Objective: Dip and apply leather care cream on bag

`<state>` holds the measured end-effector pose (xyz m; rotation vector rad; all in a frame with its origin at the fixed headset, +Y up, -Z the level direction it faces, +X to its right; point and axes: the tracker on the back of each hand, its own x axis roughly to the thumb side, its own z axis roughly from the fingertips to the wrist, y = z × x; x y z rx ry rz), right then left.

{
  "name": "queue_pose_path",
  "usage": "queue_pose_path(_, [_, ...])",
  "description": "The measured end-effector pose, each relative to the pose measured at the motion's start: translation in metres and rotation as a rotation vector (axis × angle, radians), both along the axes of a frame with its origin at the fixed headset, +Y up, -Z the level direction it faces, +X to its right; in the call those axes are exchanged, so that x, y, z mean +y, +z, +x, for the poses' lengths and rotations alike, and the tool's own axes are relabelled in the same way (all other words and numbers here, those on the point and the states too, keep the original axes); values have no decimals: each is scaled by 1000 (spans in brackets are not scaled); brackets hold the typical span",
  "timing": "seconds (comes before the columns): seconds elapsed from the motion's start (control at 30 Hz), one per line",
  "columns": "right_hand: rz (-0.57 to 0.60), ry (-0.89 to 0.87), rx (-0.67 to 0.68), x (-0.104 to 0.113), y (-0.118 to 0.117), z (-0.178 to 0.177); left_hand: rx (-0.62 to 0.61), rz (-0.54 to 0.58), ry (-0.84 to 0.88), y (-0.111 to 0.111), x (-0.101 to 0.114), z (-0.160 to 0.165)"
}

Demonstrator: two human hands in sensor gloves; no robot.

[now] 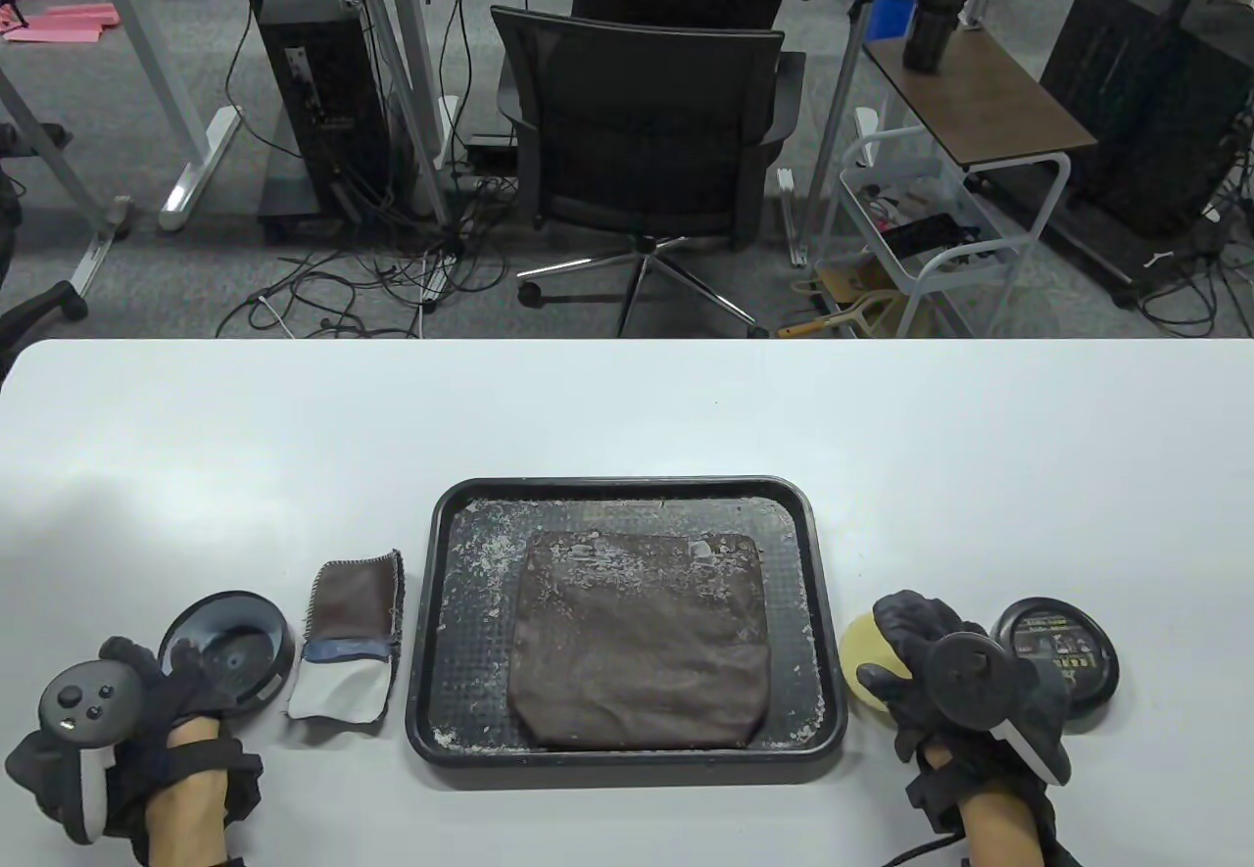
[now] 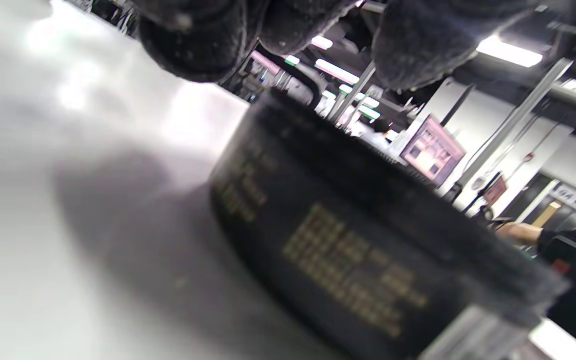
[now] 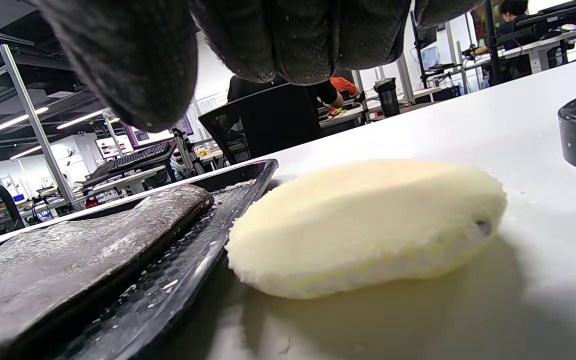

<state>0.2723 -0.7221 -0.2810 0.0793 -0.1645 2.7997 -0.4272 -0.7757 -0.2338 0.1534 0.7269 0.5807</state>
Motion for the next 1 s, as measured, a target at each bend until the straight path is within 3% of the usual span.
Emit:
queue_pose_path(0.13, [2,3,-3,1,0,0,14,-120,83,-4,-19,-6])
queue_pose_path(0.6, [21,-10,-18,1,0,2,14,-160,114,-7,-25,-12])
queue_pose_path(0.73, [34,-29,-38,2,0,5,29,-116,120,-5,-24,-14])
queue_pose_path(1.0, [100,-58,-143,3,2,24,71,100,66,3,-5,-14])
